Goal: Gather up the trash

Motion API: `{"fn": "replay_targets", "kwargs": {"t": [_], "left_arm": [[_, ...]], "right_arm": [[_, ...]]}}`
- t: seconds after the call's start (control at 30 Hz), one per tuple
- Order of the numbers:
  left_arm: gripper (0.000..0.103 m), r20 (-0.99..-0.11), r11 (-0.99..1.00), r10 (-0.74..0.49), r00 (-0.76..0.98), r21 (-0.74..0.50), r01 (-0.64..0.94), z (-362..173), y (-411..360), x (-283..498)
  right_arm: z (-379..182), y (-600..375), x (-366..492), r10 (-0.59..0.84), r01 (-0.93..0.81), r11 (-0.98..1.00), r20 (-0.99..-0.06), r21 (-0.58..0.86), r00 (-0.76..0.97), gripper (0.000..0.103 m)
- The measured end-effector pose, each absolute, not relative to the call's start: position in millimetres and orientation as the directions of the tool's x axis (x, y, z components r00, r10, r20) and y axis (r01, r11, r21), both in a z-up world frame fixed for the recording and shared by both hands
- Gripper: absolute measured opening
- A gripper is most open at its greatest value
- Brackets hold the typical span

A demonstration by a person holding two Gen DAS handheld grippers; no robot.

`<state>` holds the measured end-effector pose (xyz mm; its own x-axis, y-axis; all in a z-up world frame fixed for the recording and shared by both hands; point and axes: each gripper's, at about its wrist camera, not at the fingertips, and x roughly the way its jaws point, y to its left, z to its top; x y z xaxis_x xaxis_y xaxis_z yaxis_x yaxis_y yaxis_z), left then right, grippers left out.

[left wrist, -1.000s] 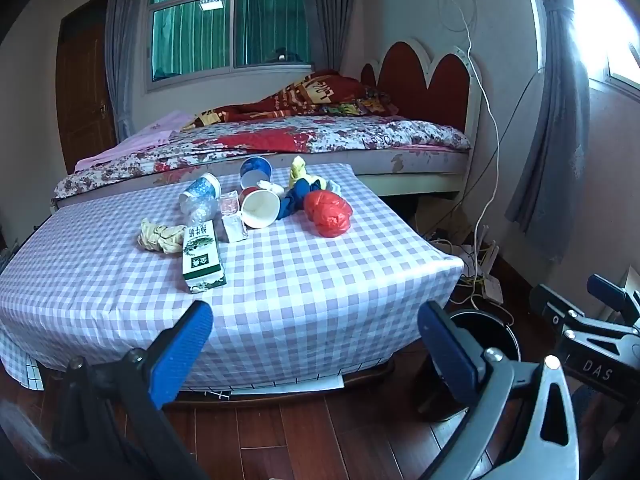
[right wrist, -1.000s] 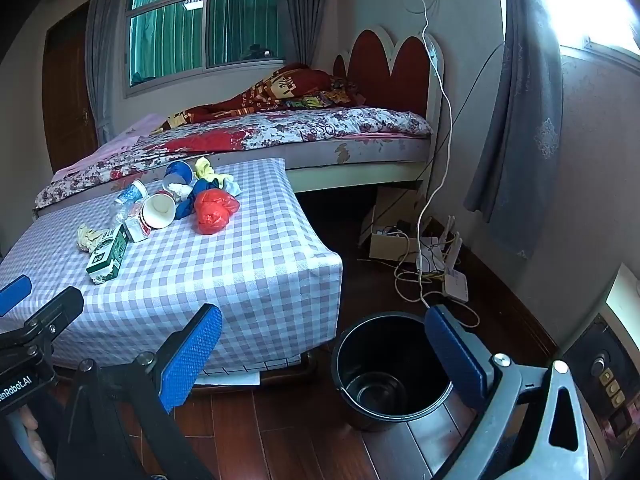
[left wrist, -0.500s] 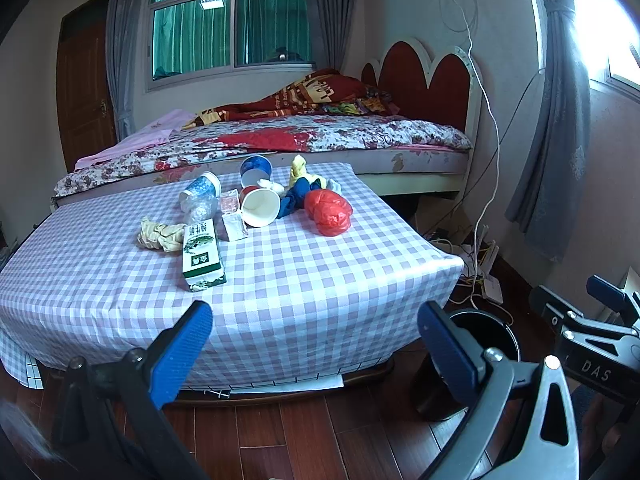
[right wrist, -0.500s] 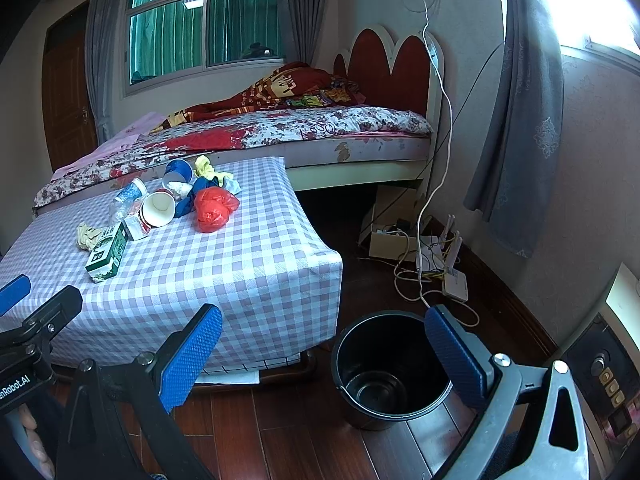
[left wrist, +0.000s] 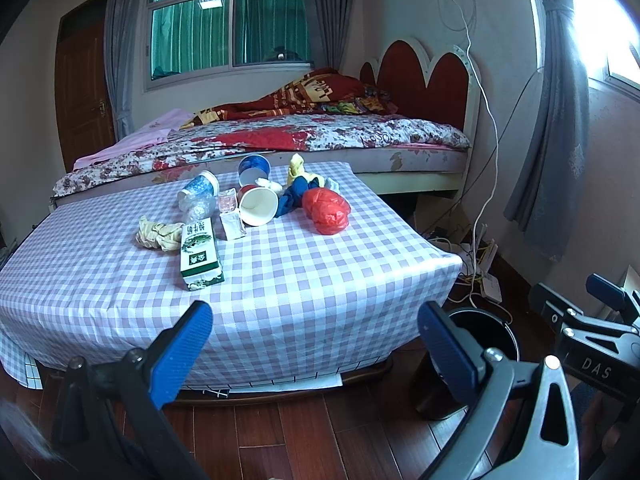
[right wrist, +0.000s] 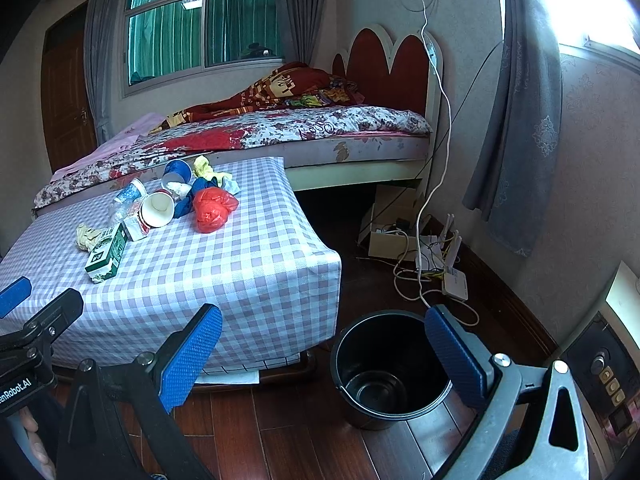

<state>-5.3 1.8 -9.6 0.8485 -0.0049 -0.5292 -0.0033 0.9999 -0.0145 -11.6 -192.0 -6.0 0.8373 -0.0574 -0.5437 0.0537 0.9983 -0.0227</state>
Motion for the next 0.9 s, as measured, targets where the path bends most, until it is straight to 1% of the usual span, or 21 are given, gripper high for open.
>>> {"fn": "replay_targets", "kwargs": {"t": [0.9], "left_arm": [[0.102,-0.530,1.000,-0.004,0.848,-0.014,-0.005,-10.7,0.4,-5.5]], "right_arm": [[-6.1,-191.4,-12.2,-0.057,0.054,0.998,-0.542,-0.022,0.838,0.102]]}}
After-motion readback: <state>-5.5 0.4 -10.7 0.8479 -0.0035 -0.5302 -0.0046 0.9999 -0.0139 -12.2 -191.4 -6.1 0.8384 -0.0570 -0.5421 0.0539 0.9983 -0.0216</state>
